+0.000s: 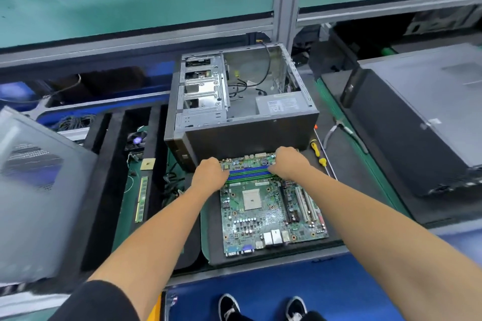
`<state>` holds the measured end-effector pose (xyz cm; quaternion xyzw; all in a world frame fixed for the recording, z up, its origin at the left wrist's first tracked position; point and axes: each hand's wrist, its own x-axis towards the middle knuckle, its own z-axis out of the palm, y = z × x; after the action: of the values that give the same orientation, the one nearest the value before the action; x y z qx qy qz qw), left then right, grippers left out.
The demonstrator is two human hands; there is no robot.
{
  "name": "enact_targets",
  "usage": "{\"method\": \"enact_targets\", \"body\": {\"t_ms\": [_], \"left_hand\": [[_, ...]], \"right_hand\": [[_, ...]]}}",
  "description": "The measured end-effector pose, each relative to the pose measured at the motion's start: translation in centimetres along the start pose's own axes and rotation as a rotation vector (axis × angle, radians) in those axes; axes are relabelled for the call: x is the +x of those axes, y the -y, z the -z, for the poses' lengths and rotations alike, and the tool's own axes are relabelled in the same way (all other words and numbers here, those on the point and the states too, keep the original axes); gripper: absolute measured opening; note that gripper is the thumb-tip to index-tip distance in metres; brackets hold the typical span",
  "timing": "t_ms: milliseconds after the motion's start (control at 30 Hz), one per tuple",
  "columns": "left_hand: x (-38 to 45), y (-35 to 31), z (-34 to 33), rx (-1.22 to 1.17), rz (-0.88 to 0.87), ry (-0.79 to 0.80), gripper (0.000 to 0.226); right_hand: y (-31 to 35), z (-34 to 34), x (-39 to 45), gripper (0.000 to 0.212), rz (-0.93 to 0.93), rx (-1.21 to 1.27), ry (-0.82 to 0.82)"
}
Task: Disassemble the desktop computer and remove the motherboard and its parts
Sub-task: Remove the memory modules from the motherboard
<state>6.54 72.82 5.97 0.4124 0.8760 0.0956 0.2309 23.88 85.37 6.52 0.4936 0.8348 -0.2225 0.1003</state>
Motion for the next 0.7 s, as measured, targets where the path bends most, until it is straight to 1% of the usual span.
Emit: {"method": "enact_targets", "body": {"t_ms": [167,333,467,533,567,600,700], "left_hand": [[0.1,-0.8,-0.5,0.022,0.040,-0.032,0.042],[0.4,-1.2,-0.7,0.034,0.052,-0.025,0.041],[0.5,-1.2,-0.8,0.014,0.062,-0.011,0.043],[0.4,-1.2,-1.0,0.019,0.072,-0.009,0.040],[0.3,-1.1,-1.1,0.024,0.079,-0.008,0.038],[0.1,-1.2,-1.1,0.030,0.087,-0.007,0.035],[0.0,-1.4,-1.0,0.047,0.108,0.016,0.029]], "right_hand": [[0.2,0.0,0.5,0.027,0.034,-0.032,0.001],[0.1,0.2,0.5,0.027,0.081,-0.042,0.013],[0.2,0.7,0.3,0.023,0.070,-0.051,0.049],[-0.1,0.8,0.1,0.024,0.049,-0.057,0.033],[-0.4,0.7,0.1,0.028,0.027,-0.045,0.025],[-0.7,0.8,0.1,0.037,0.000,-0.027,0.018],[-1.8,1.0,0.4,0.078,-0.124,0.032,0.011]]}}
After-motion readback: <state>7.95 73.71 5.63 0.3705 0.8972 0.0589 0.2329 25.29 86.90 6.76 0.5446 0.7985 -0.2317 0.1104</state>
